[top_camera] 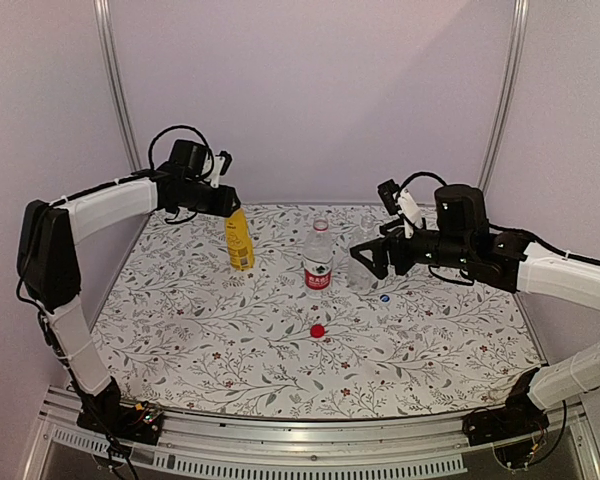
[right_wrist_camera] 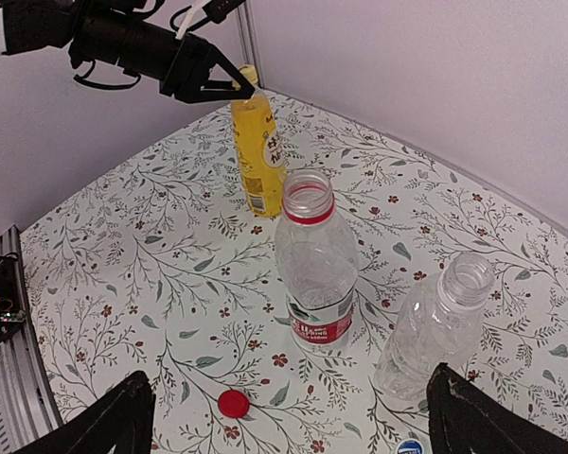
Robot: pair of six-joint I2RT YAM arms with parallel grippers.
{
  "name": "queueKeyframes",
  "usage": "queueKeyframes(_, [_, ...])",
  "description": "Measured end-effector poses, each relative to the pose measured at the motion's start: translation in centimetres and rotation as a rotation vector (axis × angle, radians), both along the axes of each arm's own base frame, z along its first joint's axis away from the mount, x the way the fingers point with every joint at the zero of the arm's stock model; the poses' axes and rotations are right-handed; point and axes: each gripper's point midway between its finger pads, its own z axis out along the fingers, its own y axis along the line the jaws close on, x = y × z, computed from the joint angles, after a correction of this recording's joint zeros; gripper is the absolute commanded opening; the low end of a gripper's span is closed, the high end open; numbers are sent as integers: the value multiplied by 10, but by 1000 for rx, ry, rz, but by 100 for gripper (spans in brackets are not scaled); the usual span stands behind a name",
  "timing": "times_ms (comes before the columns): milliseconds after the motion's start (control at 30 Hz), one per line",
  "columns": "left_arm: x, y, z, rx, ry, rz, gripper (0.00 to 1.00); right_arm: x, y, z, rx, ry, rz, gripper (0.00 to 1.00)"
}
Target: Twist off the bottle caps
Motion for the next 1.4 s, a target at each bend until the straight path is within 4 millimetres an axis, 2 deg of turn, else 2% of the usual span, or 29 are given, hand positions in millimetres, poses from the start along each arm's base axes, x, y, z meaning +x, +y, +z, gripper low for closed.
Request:
queueKeyframes(100, [0,-1,0,-6,2,-7,44,0,0,0,0,0,0,99])
queueKeyframes(233, [0,-1,0,-14,4,-15,31,0,0,0,1,0,0,99])
queueKeyframes(500, [-3,-2,6,-15,-8,-40,11,0,-1,1,0,-2,-3,99])
queueKeyframes(600, [-12,-1,20,-28,-23,-52,4,1,-4,5,8,-9,-19,99])
queueKeyframes(667, [-23,-2,38,-43,-42,-69,0,1,-7,12,20,-20,-34,99])
queueKeyframes(800, [-56,-8,95,-111,-118,-133,0,-4,-12,33,63,-58,-40,99])
queueKeyframes(900, [-92,-15,140,-179,-179,-215,0,-11,-7,49,95,-85,7,99])
queueKeyframes(1000, [-134,-28,174,-240,-216,-324,0,-14,5,64,118,-100,75,99])
queueKeyframes(1067, [-161,-39,188,-273,-221,-401,0,-15,17,76,130,-111,128,99])
queueKeyframes(1200, [-207,-58,203,-342,-196,-546,0,-18,51,94,135,-138,255,99])
queueKeyframes(1300, [-230,-69,209,-382,-172,-625,0,-32,80,94,114,-137,374,99])
queueKeyframes(1400, [-245,-79,211,-415,-147,-684,0,-48,102,85,90,-118,485,99])
